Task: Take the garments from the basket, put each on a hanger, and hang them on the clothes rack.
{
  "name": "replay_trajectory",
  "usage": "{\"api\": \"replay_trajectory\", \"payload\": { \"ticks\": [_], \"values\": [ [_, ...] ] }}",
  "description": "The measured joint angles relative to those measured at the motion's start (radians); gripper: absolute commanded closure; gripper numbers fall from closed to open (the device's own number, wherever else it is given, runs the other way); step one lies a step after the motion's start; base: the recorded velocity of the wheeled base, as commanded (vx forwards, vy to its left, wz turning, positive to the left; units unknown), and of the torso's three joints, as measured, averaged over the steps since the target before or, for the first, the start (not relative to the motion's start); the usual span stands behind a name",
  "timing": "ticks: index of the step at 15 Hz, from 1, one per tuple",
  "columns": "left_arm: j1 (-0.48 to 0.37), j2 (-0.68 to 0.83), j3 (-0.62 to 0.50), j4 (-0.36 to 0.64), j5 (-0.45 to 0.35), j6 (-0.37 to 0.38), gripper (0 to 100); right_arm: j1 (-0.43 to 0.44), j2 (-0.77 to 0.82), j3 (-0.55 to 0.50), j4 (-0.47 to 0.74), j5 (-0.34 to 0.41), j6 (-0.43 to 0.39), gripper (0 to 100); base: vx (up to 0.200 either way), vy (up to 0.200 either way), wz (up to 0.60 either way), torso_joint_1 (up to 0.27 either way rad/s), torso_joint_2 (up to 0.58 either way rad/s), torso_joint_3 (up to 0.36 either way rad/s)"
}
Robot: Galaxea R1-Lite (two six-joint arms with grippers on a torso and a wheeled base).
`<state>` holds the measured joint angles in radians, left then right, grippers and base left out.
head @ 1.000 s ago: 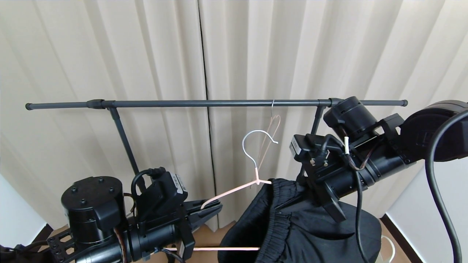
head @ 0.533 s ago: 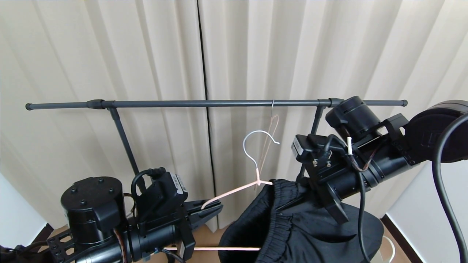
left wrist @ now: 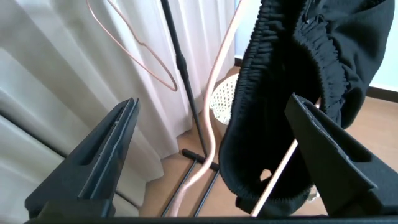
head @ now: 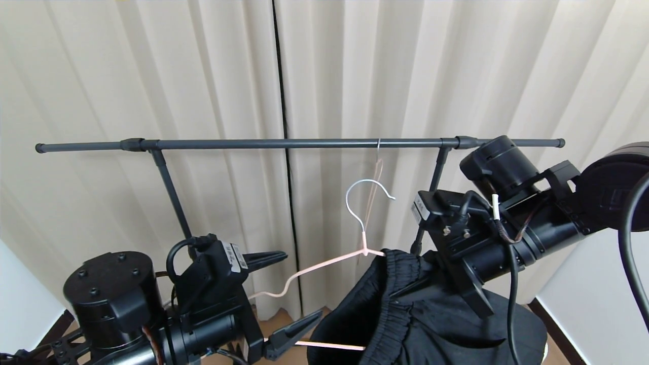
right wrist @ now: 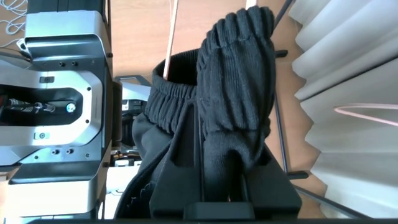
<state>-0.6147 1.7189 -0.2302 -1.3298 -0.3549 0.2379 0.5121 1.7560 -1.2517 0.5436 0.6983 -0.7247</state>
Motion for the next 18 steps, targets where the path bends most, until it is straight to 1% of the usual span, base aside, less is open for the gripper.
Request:
{"api": "replay_trajectory", "payload": {
  "ticks": [3, 5, 6, 8, 11, 12, 14, 16, 17, 18],
  "values": [
    [0.004, -0.012, 0.020, -0.046, -0.010, -0.045, 0, -0.003, -0.026, 0.015, 0.000, -0.001, -0.001, 100, 0.000, 0.000, 0.00, 0.000, 0.00, 0.000],
    [0.013, -0.027, 0.028, -0.048, -0.011, -0.061, 0, -0.008, -0.045, 0.025, -0.001, -0.003, -0.002, 100, 0.000, 0.000, 0.00, 0.000, 0.00, 0.000],
    [0.025, -0.044, 0.033, -0.049, -0.012, -0.084, 0, -0.016, -0.058, 0.032, -0.001, -0.007, -0.001, 100, 0.000, 0.000, 0.00, 0.000, 0.00, 0.000],
    [0.051, -0.086, 0.038, -0.049, -0.013, -0.140, 0, -0.036, -0.080, 0.041, -0.002, -0.011, -0.002, 100, 0.000, 0.000, 0.00, 0.000, 0.00, 0.000],
    [0.091, -0.152, 0.037, -0.039, -0.008, -0.295, 0, -0.051, -0.123, 0.047, -0.007, -0.098, -0.002, 100, 0.000, 0.000, 0.00, 0.000, 0.00, 0.000],
    [0.105, -0.167, 0.033, -0.015, -0.001, -0.338, 0, -0.052, -0.141, 0.060, -0.026, -0.132, -0.002, 100, 0.000, 0.000, 0.00, 0.000, 0.00, 0.000],
    [0.123, -0.181, 0.015, 0.107, 0.026, -0.357, 0, -0.053, -0.174, 0.131, -0.150, -0.210, -0.002, 100, 0.000, 0.000, 0.00, 0.000, 0.00, 0.000],
    [0.119, -0.189, -0.044, 0.314, 0.071, -0.362, 0, -0.049, -0.204, 0.265, -0.384, -0.311, -0.003, 100, 0.000, 0.000, 0.00, 0.000, 0.00, 0.000],
    [0.105, -0.190, -0.083, 0.423, 0.095, -0.371, 0, -0.044, -0.216, 0.336, -0.501, -0.350, -0.003, 100, 0.000, 0.000, 0.00, 0.000, 0.00, 0.000],
    [0.083, -0.190, -0.135, 0.516, 0.123, -0.395, 0, -0.037, -0.228, 0.418, -0.633, -0.389, -0.004, 100, 0.000, 0.000, 0.00, 0.000, 0.00, 0.000]
  ]
}}
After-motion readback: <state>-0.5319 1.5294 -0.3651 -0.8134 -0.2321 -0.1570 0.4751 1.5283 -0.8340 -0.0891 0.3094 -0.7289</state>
